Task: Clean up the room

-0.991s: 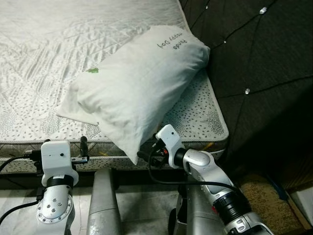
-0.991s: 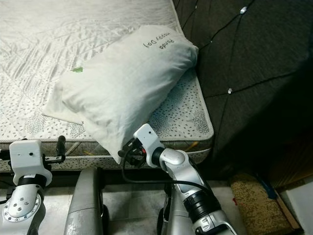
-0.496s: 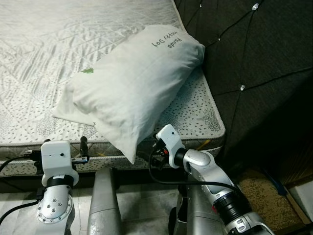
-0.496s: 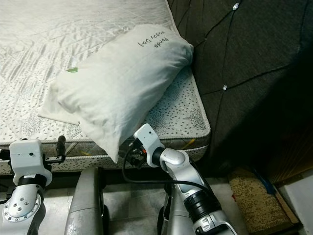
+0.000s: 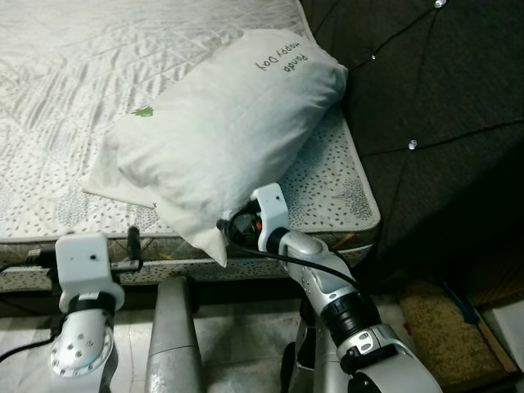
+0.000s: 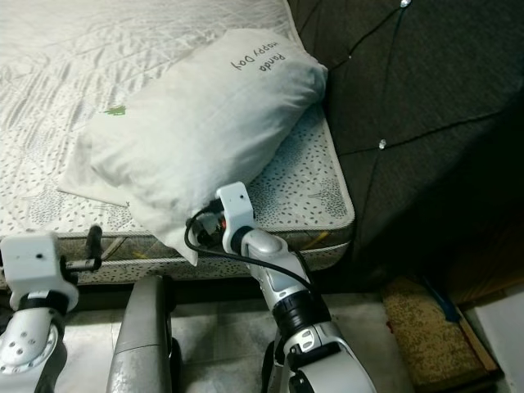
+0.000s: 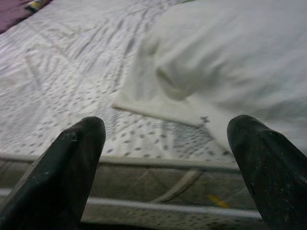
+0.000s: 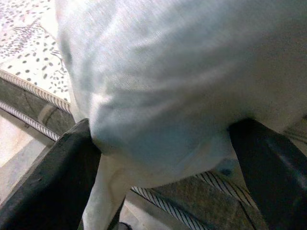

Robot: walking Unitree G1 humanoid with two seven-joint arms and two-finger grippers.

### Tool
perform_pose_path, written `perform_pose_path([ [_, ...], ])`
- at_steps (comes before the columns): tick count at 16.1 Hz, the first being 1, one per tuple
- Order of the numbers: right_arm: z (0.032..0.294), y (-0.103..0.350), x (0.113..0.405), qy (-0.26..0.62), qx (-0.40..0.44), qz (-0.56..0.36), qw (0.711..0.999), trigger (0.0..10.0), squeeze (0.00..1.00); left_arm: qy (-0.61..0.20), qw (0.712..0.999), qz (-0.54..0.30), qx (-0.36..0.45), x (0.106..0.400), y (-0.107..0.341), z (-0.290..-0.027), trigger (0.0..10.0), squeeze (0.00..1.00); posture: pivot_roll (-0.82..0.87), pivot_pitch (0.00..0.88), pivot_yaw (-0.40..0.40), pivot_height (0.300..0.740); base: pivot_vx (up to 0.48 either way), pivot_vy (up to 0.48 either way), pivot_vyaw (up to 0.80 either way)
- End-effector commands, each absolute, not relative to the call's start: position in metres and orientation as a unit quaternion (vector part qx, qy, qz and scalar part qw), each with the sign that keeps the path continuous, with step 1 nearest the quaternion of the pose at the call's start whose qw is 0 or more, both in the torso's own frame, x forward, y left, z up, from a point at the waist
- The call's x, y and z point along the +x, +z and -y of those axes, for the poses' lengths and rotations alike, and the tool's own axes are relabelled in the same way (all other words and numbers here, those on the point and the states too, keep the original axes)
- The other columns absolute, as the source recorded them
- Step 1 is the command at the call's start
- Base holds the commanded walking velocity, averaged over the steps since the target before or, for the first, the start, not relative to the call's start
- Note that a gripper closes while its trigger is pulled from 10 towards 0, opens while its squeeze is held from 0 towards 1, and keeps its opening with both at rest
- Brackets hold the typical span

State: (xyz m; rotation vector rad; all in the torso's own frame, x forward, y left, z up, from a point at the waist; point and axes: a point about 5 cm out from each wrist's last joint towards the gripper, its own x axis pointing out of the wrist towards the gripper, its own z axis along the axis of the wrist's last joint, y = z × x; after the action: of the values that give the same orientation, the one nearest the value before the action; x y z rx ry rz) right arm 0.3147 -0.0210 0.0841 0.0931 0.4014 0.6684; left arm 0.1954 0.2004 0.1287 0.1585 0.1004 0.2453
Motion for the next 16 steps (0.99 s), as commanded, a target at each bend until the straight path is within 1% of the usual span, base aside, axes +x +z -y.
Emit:
perform_pose_path([
  [1,0.023,0.079,0.314,0.321,0.054,-0.217,0.920,10.0,0.00,0.118,0.988,-0.063,0.077,0.195,0.125,-0.198,10.0,0.00,0.24,0.140,-0.062,0.532,0.000,0.000,0.00],
  [3,0.019,0.076,0.310,0.332,0.063,-0.233,0.912,10.0,0.00,0.115,0.988,-0.065,0.074,0.196,0.124,-0.197,10.0,0.00,0.24,0.134,-0.059,0.532,0.000,0.000,0.00],
  [5,0.013,0.080,0.310,0.336,0.072,-0.223,0.912,10.0,0.00,0.114,0.989,-0.065,0.074,0.196,0.124,-0.197,10.0,0.00,0.24,0.133,-0.059,0.532,0.000,0.000,0.00],
  [6,0.008,0.085,0.312,0.334,0.082,-0.214,0.914,0.0,0.00,0.115,0.988,-0.065,0.074,0.196,0.124,-0.197,10.0,0.00,0.24,0.130,-0.059,0.532,0.000,0.000,0.00],
  [8,-0.001,0.093,0.315,0.332,0.110,-0.208,0.913,0.0,0.00,0.116,0.988,-0.062,0.075,0.198,0.125,-0.198,10.0,0.00,0.24,0.121,-0.061,0.532,0.000,0.000,0.00],
  [10,-0.003,0.095,0.316,0.337,0.117,-0.210,0.910,0.0,0.00,0.117,0.988,-0.060,0.076,0.199,0.125,-0.199,10.0,0.00,0.24,0.118,-0.061,0.532,0.000,0.000,0.00],
  [14,0.002,0.097,0.321,0.322,0.140,-0.212,0.912,0.0,0.00,0.116,0.989,-0.059,0.076,0.201,0.125,-0.199,10.0,0.00,0.24,0.110,-0.060,0.532,0.000,0.000,0.00],
  [15,0.005,0.100,0.325,0.311,0.150,-0.207,0.915,0.0,0.00,0.116,0.989,-0.058,0.076,0.202,0.125,-0.199,10.0,0.00,0.24,0.109,-0.060,0.532,0.000,0.000,0.00],
  [16,0.010,0.104,0.331,0.291,0.151,-0.191,0.925,0.0,0.00,0.116,0.989,-0.056,0.076,0.203,0.126,-0.199,10.0,0.00,0.24,0.105,-0.060,0.532,0.000,0.000,0.00],
])
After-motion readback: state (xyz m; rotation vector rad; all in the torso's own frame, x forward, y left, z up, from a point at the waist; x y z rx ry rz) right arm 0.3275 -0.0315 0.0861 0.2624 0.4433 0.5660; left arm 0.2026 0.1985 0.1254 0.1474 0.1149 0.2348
